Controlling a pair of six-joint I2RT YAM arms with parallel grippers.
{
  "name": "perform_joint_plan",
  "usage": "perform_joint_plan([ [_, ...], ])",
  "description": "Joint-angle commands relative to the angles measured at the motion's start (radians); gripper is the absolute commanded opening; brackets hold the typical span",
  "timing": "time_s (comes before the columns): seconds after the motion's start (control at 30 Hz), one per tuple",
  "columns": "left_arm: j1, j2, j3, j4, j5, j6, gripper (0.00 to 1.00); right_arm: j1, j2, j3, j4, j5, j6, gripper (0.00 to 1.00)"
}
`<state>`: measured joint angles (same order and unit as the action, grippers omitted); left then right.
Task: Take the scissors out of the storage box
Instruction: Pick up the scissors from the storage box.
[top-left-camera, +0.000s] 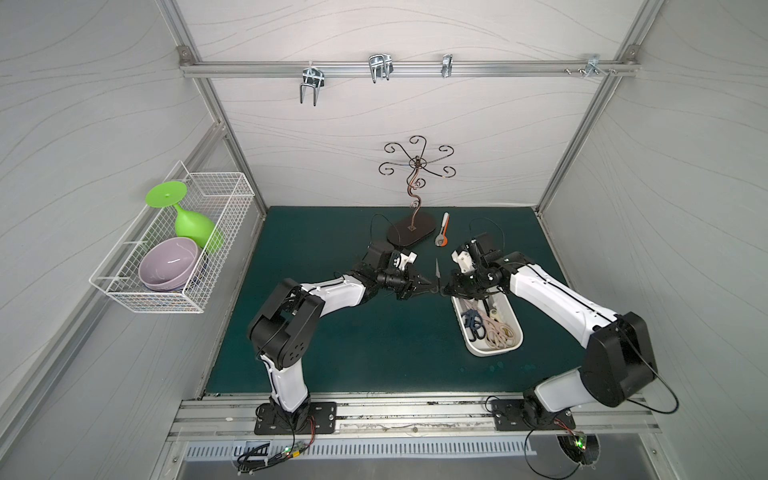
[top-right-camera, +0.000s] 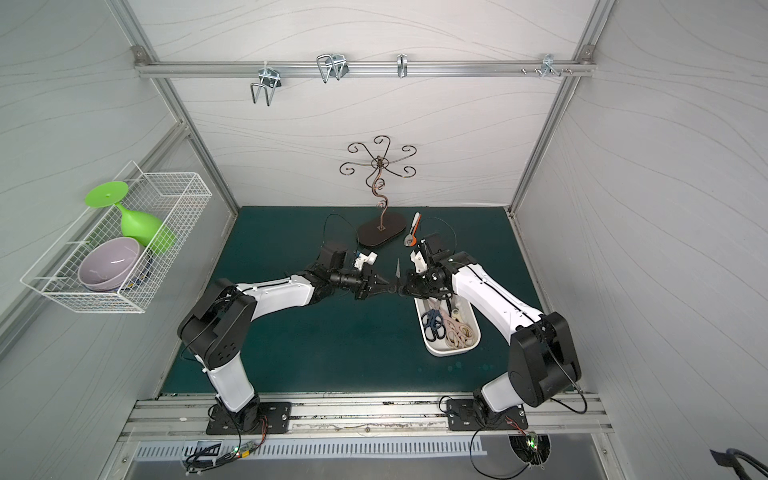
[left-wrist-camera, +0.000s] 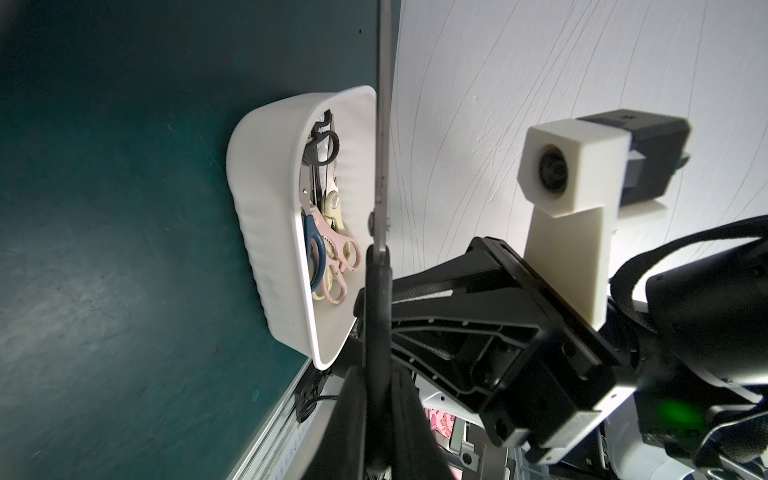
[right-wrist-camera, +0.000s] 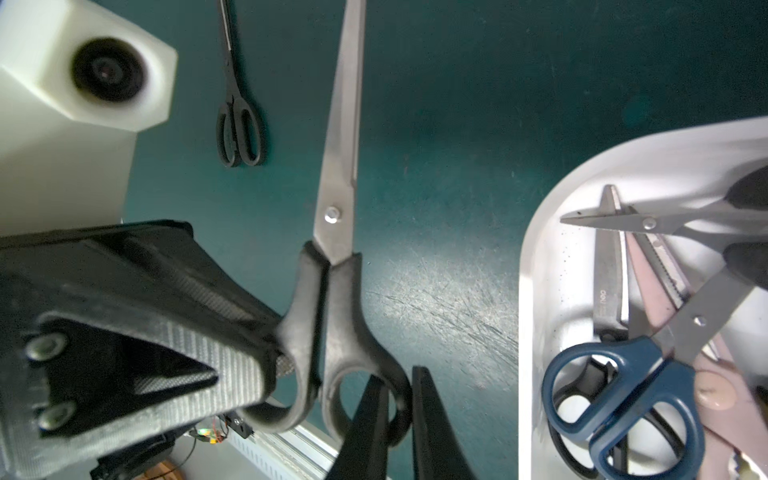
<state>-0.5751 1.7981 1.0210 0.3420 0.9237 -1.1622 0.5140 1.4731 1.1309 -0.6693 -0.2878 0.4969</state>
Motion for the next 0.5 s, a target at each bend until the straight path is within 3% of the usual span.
perform_joint_plan([
  [0.0,-0.011,0.017,0.039,0.029,0.021,0.013,0.02,0.007,0.006,0.04,0.005,-0.02,-0.008,0.23],
  [0.3,0.005,-0.003,0.026,-0.014,0.01,0.054,0.0,-0.023,-0.017,0.052,-0.014,0.007,-0.017,0.3],
  [0.47,0.072,-0.021,0.014,-0.119,0.001,0.152,0.0,-0.086,-0.065,0.024,-0.01,0.005,-0.019,0.3],
])
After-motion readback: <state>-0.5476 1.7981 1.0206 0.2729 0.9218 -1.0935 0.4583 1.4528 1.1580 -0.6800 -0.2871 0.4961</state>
